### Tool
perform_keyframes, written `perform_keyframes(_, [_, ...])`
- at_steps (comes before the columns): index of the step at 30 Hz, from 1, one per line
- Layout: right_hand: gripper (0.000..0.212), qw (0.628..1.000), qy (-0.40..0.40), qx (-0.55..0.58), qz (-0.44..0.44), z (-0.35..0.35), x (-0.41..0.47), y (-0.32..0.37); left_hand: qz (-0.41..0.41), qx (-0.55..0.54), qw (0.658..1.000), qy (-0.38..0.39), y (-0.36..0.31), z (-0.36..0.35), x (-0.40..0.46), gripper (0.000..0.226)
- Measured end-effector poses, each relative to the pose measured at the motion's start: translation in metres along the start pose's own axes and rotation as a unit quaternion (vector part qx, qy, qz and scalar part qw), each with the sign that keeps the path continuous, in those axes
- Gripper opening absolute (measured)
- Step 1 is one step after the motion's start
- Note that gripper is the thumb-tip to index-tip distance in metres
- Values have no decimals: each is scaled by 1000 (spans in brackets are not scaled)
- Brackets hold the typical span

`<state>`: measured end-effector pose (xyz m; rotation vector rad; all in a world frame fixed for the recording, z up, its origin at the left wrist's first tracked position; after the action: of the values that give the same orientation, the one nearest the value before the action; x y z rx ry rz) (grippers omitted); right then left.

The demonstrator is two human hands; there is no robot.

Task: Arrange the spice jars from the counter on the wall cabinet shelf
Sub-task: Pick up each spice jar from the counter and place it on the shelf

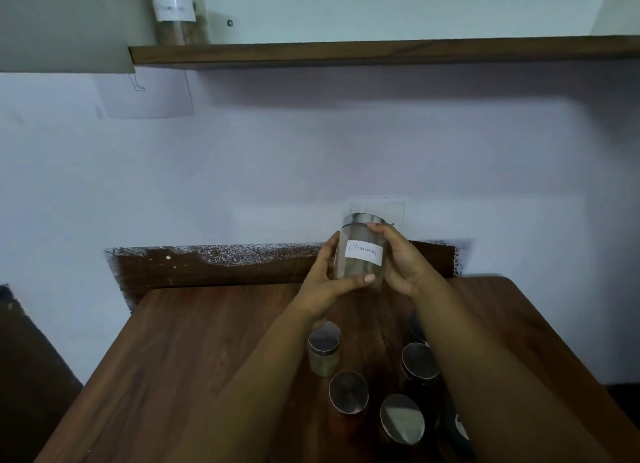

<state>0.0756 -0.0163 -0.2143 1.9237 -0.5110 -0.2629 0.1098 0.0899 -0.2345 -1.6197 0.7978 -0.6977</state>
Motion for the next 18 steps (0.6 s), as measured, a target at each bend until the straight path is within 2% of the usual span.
perform_keyframes(9, [71, 1000, 25, 16, -3, 19, -2, 15, -30, 14, 999, -20, -9, -27, -1, 99])
perform_keyframes(18, [59, 999, 35, 9, 20, 24, -10, 25, -26, 87, 996, -2, -11, -45, -9, 104])
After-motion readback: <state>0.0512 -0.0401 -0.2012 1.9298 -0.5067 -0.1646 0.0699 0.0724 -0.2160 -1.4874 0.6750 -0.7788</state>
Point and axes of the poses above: each hand's wrist, its own x-axis towards the middle knuckle, its own z-axis out of the back of the hand, y = z × x, the point moved 10 cm from there along x, towards the middle knuckle, and after that the axes turned 6 degrees about z, right-handed, at the moved point
